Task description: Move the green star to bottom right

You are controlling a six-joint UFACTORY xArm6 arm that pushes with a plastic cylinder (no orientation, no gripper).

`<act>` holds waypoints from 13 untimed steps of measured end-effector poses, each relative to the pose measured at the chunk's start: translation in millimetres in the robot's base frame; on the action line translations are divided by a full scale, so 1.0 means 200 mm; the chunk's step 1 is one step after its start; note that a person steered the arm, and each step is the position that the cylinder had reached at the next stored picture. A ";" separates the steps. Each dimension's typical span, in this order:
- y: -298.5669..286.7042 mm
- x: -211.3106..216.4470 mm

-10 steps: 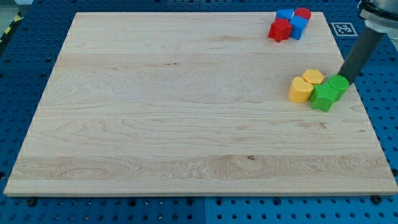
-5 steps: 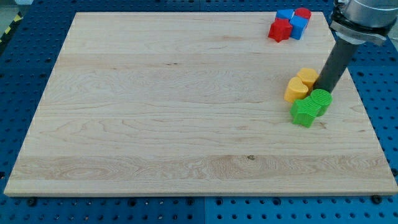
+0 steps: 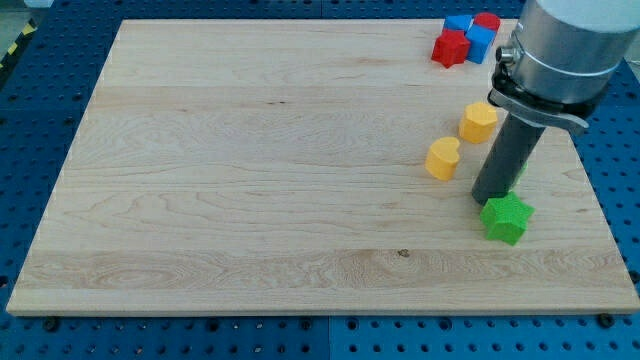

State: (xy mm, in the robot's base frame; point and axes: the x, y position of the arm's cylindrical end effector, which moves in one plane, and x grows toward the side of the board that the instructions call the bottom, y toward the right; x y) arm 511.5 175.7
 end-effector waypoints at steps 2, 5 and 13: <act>0.00 0.14; -0.17 0.32; 0.00 0.32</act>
